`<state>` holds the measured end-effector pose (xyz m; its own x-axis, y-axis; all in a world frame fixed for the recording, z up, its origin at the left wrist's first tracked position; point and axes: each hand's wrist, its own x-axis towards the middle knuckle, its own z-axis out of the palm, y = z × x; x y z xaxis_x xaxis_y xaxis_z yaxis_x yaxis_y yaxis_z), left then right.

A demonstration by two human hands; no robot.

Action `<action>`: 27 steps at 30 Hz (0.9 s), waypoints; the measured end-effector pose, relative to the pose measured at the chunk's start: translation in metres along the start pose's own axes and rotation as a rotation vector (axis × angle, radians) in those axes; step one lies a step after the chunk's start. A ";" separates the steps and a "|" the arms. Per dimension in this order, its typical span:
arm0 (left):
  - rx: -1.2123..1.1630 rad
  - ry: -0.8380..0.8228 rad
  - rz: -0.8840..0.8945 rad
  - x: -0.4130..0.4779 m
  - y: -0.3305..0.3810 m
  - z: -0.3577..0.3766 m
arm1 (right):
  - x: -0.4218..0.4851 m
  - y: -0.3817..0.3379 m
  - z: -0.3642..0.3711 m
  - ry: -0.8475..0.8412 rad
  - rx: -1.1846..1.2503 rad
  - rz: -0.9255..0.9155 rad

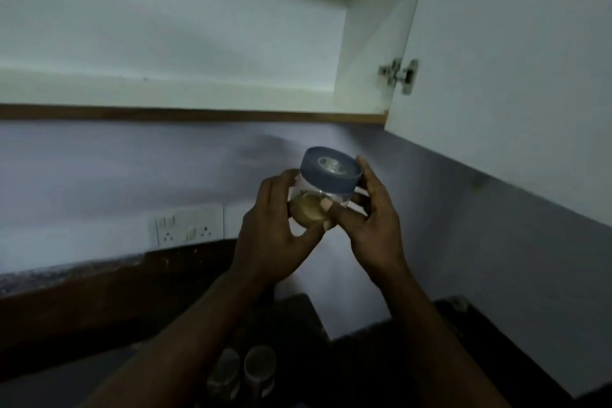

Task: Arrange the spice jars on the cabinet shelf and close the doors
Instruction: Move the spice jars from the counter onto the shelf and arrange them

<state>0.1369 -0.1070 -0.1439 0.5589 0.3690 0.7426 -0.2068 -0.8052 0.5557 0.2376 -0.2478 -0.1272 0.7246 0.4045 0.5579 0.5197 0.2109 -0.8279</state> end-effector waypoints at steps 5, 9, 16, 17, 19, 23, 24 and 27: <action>0.039 0.131 0.046 0.109 0.031 0.001 | 0.104 -0.048 -0.009 0.015 0.002 -0.178; 0.210 0.170 0.001 0.187 0.039 0.011 | 0.180 -0.060 -0.013 0.011 -0.007 -0.174; 0.357 0.131 -0.183 0.255 0.005 0.047 | 0.262 -0.019 -0.001 -0.151 -0.201 0.007; 0.360 0.130 -0.214 0.259 0.000 0.053 | 0.267 -0.014 0.001 -0.156 -0.233 0.009; 0.367 0.107 -0.257 0.269 -0.006 0.062 | 0.276 -0.006 0.002 -0.125 -0.298 -0.012; 0.365 0.021 -0.279 0.291 -0.007 0.078 | 0.293 0.005 0.004 -0.017 -0.405 0.005; 0.368 0.004 -0.272 0.294 -0.007 0.082 | 0.295 0.007 0.004 0.010 -0.444 0.014; 0.393 -0.017 -0.260 0.300 -0.005 0.099 | 0.303 0.011 0.001 0.044 -0.490 0.059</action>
<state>0.3847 -0.0380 0.0388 0.5657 0.5770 0.5892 0.2601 -0.8028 0.5365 0.4625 -0.1217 0.0326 0.7721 0.3626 0.5219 0.6213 -0.2584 -0.7397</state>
